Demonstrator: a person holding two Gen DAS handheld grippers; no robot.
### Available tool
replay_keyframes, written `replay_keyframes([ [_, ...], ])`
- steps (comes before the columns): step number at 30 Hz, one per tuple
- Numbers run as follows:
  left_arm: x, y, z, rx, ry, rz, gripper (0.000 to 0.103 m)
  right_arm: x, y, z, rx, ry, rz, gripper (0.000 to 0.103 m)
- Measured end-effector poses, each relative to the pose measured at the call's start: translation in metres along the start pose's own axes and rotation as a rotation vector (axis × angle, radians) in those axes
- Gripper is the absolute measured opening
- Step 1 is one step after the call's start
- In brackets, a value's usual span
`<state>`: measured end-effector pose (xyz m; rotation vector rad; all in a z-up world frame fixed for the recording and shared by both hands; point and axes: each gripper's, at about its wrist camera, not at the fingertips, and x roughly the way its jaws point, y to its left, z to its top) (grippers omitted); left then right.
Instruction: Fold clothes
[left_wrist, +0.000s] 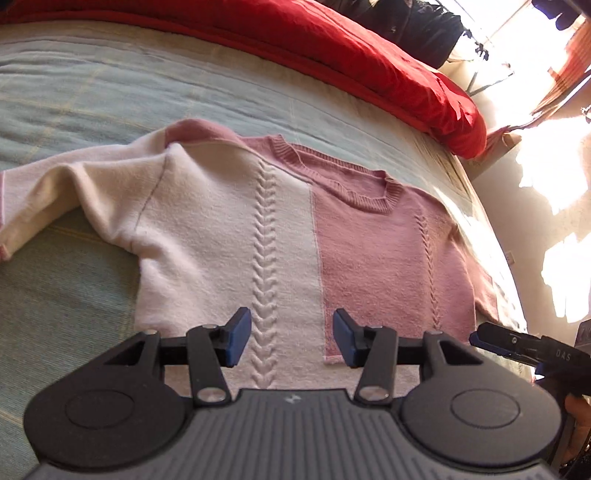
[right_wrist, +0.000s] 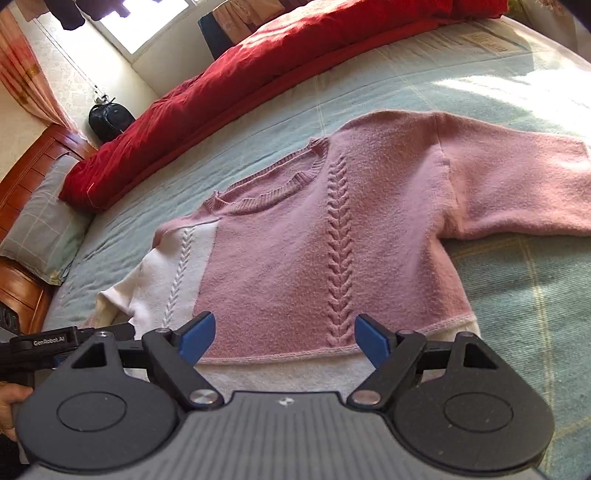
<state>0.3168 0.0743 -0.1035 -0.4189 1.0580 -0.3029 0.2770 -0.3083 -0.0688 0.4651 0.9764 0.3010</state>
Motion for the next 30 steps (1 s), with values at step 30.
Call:
replay_keyframes([
  [30, 0.014, -0.116, -0.066, 0.378, 0.018, 0.042, 0.05, 0.006, -0.141, 0.048, 0.28, -0.209, -0.023, 0.07],
])
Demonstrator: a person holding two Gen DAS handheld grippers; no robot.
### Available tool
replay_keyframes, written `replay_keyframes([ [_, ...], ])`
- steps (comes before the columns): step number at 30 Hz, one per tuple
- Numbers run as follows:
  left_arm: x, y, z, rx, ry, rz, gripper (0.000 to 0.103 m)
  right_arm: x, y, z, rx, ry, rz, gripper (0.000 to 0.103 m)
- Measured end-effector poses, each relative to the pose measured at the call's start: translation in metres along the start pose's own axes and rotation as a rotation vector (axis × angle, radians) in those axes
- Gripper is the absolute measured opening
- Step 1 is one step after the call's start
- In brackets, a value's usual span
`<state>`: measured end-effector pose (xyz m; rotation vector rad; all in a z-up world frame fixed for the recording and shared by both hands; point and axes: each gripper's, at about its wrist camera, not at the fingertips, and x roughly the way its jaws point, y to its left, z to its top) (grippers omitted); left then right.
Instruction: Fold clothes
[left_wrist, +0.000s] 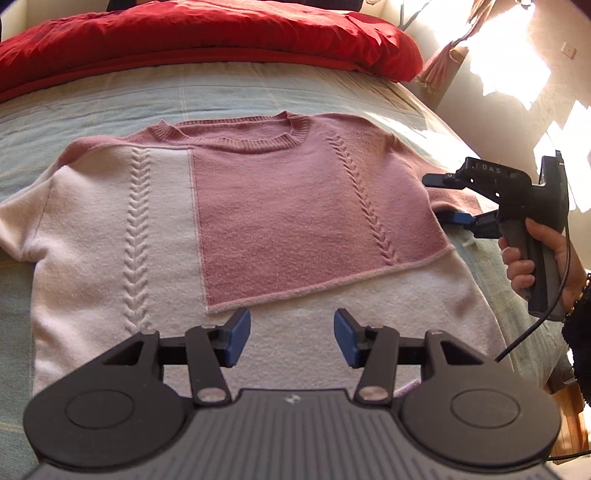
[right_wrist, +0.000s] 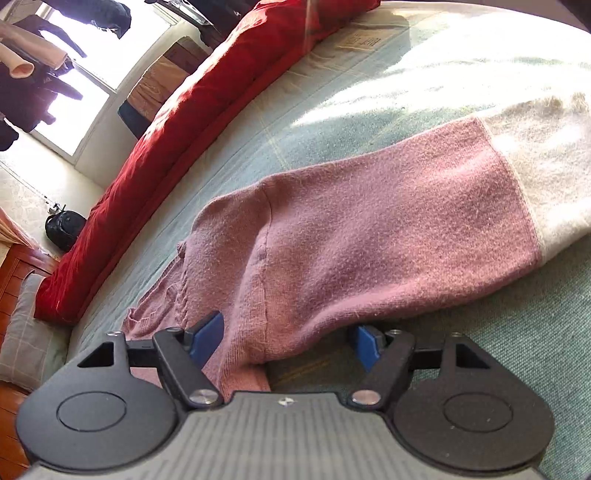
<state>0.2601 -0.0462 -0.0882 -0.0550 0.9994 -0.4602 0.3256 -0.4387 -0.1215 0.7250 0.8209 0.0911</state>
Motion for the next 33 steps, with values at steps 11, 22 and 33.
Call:
replay_keyframes([
  [11, 0.004, 0.008, 0.0, -0.02, 0.008, 0.105, 0.059, -0.025, -0.014, 0.05, 0.001, -0.048, -0.05, 0.01],
  [22, 0.007, 0.028, -0.004, -0.05, 0.033, 0.146, 0.061, -0.02, 0.002, -0.001, -0.065, 0.185, 0.007, 0.034],
  [33, 0.005, 0.027, -0.011, -0.038, 0.043, 0.155, 0.065, -0.03, 0.021, -0.047, -0.142, 0.213, -0.019, 0.012],
])
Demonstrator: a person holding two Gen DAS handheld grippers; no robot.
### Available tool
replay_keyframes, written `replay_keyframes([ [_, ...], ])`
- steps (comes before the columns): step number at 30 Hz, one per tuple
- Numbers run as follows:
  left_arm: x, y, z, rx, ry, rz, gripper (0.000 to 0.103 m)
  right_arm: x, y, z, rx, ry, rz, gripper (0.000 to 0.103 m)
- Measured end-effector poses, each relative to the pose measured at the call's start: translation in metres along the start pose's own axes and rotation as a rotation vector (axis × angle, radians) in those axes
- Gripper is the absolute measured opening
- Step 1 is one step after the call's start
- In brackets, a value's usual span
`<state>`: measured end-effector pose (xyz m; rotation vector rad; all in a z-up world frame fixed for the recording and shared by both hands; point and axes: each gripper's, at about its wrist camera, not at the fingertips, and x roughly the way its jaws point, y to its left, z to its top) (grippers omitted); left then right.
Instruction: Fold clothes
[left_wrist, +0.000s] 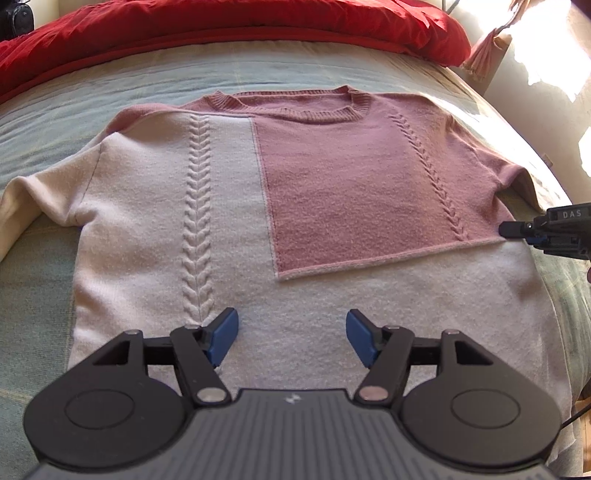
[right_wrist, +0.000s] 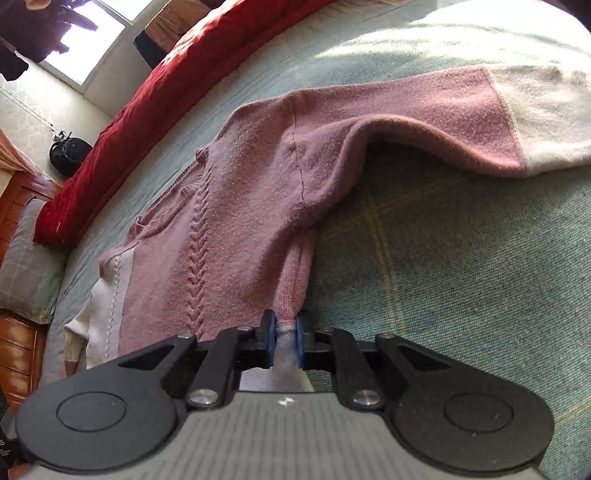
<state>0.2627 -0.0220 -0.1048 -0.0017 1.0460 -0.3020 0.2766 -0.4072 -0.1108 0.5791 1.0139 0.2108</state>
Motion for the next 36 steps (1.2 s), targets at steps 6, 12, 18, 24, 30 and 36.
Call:
replay_keyframes([
  [6, 0.0, 0.008, 0.0, 0.015, 0.007, 0.031, 0.066, -0.005, -0.003, -0.002, 0.0, 0.016, -0.101, 0.013],
  [12, -0.008, 0.018, 0.023, 0.036, -0.045, 0.001, 0.066, -0.031, 0.024, 0.014, -0.058, -0.062, -0.169, 0.023],
  [18, 0.014, 0.018, 0.063, 0.073, -0.101, 0.001, 0.065, 0.003, 0.081, 0.041, -0.26, -0.044, -0.118, 0.024],
  [24, 0.055, 0.041, 0.081, 0.057, -0.108, 0.051, 0.068, 0.095, 0.11, 0.054, -0.472, 0.015, -0.249, 0.024],
  [30, 0.08, 0.08, 0.111, 0.005, -0.14, 0.105, 0.071, 0.122, 0.101, 0.092, -0.461, -0.03, -0.275, 0.024],
  [36, 0.105, 0.107, 0.155, -0.035, -0.145, 0.171, 0.074, 0.141, 0.104, 0.123, -0.447, -0.006, -0.273, 0.027],
])
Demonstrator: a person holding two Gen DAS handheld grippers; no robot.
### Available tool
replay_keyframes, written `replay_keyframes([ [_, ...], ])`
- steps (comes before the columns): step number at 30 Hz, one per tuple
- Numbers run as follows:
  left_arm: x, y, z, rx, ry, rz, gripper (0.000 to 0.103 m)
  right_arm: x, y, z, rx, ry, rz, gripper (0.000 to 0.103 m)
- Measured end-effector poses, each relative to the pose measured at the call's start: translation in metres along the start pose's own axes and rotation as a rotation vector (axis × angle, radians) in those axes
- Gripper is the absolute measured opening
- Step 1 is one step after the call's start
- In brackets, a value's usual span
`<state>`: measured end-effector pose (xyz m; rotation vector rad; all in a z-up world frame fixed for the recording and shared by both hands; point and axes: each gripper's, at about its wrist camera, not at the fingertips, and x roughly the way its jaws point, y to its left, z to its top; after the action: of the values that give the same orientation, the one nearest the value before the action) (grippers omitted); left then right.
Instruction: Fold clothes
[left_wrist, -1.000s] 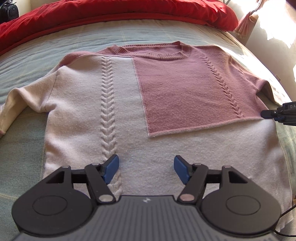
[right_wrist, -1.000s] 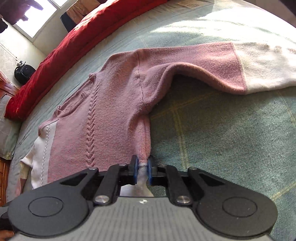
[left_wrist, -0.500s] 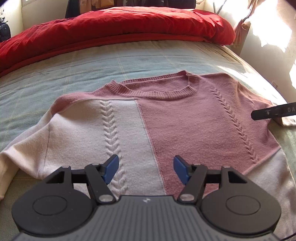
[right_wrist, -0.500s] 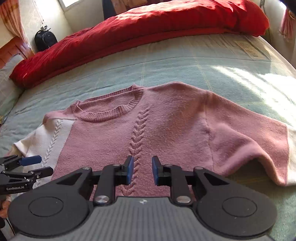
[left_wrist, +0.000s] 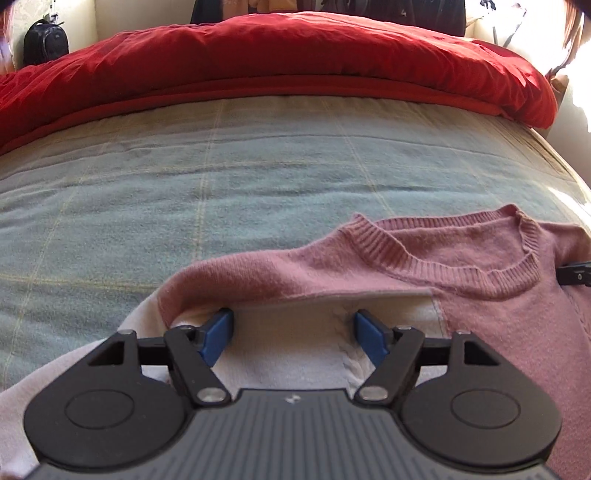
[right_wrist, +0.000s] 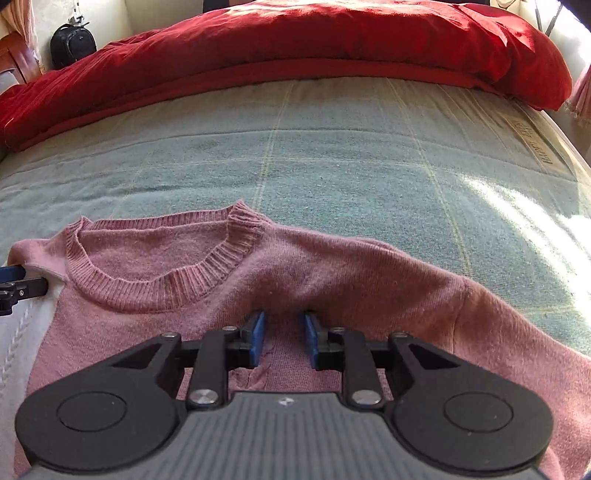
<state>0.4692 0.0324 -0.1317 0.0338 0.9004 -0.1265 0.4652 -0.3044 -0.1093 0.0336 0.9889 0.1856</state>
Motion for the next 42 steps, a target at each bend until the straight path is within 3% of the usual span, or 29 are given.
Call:
replay_keyframes([
  [3, -0.003, -0.001, 0.005, 0.053, 0.01, 0.014, 0.074, -0.01, 0.0, 0.003, 0.005, 0.017, 0.026, 0.028],
  [6, -0.027, 0.005, 0.004, 0.033, -0.011, -0.021, 0.068, -0.032, 0.01, 0.003, -0.038, -0.013, 0.093, 0.037],
  [9, -0.049, 0.009, 0.0, 0.012, -0.013, -0.121, 0.069, -0.041, 0.031, 0.008, -0.071, -0.002, 0.191, 0.037],
  [13, -0.05, 0.008, -0.002, -0.025, 0.054, -0.282, 0.069, -0.029, 0.083, 0.016, -0.129, 0.07, 0.291, 0.037],
  [16, -0.036, 0.005, 0.001, -0.043, 0.052, -0.376, 0.072, -0.007, 0.123, 0.013, -0.205, 0.096, 0.249, 0.037],
  [18, -0.016, 0.002, 0.005, -0.059, 0.093, -0.358, 0.071, 0.009, 0.132, 0.009, -0.238, 0.085, 0.204, 0.037],
  [20, 0.001, 0.006, 0.012, -0.092, 0.07, -0.301, 0.069, 0.023, 0.136, 0.005, -0.261, 0.071, 0.168, 0.04],
  [24, 0.027, 0.005, 0.032, -0.093, 0.038, -0.261, 0.072, 0.029, 0.123, 0.013, -0.186, 0.036, 0.214, 0.043],
  [29, 0.014, -0.007, 0.04, -0.052, 0.029, -0.218, 0.072, -0.007, 0.088, 0.015, -0.121, -0.005, 0.212, 0.044],
  [32, -0.012, -0.019, 0.028, -0.007, 0.004, -0.297, 0.072, -0.039, 0.053, 0.009, -0.101, -0.056, 0.122, 0.051],
  [35, -0.021, -0.044, 0.019, 0.072, -0.007, -0.361, 0.074, -0.032, 0.019, 0.0, -0.068, -0.019, 0.04, 0.051],
  [37, -0.012, -0.061, 0.017, 0.118, 0.018, -0.349, 0.075, -0.013, 0.004, -0.005, -0.039, 0.005, -0.028, 0.051],
  [42, 0.024, -0.07, 0.021, 0.121, -0.009, -0.244, 0.079, 0.021, -0.003, 0.008, 0.013, -0.058, -0.057, 0.052],
])
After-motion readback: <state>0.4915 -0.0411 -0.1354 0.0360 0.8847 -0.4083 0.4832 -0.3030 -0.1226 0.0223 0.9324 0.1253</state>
